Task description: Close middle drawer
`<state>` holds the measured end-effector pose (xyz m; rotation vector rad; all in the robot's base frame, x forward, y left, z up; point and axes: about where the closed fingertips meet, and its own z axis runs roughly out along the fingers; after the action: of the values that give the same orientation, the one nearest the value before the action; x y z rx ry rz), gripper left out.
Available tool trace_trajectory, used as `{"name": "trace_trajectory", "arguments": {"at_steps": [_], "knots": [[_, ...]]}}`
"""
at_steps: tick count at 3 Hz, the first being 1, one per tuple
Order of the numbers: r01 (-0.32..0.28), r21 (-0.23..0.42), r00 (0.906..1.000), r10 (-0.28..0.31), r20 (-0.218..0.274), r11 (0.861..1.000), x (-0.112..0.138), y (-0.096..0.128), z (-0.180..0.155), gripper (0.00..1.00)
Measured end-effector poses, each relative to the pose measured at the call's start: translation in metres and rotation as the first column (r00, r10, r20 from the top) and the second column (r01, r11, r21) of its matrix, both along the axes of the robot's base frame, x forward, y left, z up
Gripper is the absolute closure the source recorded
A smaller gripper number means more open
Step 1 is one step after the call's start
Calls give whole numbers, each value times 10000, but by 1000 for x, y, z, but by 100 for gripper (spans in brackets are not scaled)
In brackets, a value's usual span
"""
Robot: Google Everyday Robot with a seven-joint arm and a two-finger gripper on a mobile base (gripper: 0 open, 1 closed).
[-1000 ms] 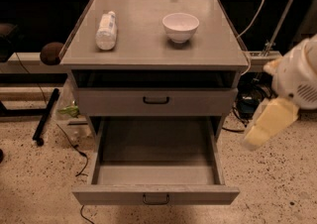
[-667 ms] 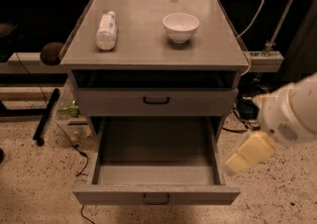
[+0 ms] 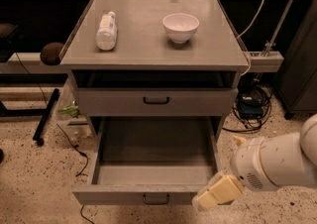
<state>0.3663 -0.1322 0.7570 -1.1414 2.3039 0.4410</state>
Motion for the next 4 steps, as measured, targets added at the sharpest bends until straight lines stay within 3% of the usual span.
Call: {"name": "trace_trajectory", "arguments": {"at_steps": [1, 2, 3, 4], "knots": [[6, -6, 10000, -6, -3, 10000, 0, 0, 0, 0], [91, 69, 9998, -90, -196, 9999, 5, 0, -26, 0], [1004, 12, 9924, -1001, -718, 9949, 4, -15, -86, 19], [2121, -28, 9707, -2110, -1146, 9773, 1, -29, -148, 42]]}}
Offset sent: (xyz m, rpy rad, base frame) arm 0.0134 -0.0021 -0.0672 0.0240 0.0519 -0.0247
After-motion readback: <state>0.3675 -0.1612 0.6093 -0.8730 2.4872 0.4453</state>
